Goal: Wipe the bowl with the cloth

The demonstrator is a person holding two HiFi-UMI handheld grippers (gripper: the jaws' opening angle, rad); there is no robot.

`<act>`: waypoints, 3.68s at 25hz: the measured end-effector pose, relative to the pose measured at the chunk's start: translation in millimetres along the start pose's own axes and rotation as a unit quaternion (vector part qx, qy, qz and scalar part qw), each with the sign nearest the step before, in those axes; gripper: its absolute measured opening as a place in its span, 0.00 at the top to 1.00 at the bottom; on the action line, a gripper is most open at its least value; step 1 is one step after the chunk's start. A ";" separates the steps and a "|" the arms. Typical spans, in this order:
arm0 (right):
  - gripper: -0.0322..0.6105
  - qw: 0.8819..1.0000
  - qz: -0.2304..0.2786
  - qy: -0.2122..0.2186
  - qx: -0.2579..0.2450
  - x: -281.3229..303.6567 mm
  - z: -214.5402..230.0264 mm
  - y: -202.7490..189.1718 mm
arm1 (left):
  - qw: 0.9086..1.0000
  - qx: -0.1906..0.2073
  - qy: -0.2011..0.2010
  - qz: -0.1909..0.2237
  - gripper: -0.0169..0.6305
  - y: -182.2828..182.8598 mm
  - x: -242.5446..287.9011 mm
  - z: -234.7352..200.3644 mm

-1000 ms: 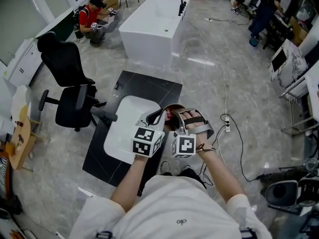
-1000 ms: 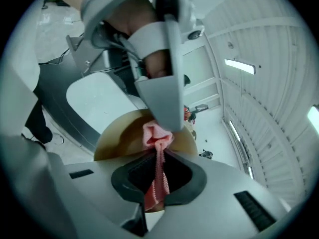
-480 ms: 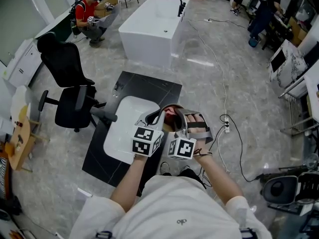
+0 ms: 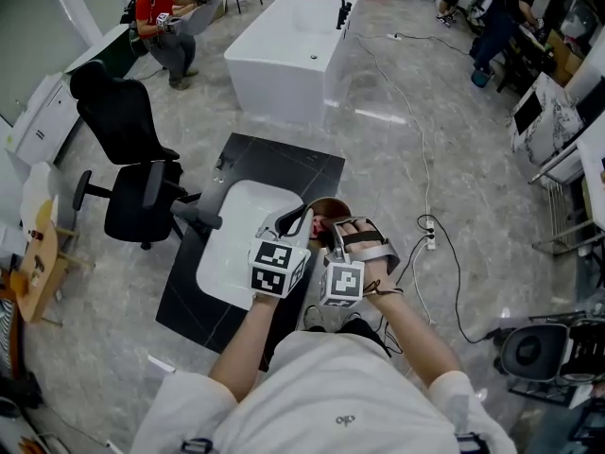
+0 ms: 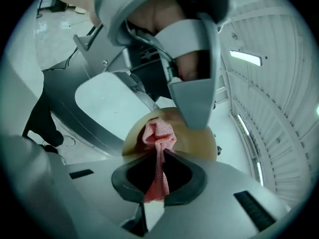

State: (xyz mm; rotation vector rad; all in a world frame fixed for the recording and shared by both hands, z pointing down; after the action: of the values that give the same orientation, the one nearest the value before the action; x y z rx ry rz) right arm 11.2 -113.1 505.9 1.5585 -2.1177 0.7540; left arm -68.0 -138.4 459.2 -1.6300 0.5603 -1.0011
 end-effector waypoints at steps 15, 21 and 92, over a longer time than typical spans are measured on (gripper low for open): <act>0.91 0.965 0.117 0.203 0.116 -25.8 -7.3 1.2 | 0.998 -0.017 0.017 -0.057 0.94 -35.8 4.6 -13.3; 0.91 0.909 0.214 0.146 0.327 -52.7 31.7 -28.2 | 0.995 -0.071 0.029 -0.060 0.94 -45.7 3.7 -37.1; 0.91 0.683 0.107 0.090 0.717 -70.1 -76.3 -185.7 | 0.936 -0.262 0.102 -0.211 0.89 -193.2 130.3 -86.4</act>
State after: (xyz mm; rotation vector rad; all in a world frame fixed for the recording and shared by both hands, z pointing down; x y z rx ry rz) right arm 209.6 -56.0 556.6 1.5476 -1.3482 2.9457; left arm -96.7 -229.8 688.4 -2.1956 0.6712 -1.4362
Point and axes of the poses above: the fingertips, and each gripper's own axes: x forward along the fingers, z to its right, y out of its top, the point moved 7 cm from there along -x, backward along the fingers, and after that the axes turned 2 degrees about y, right-handed, at the moved point
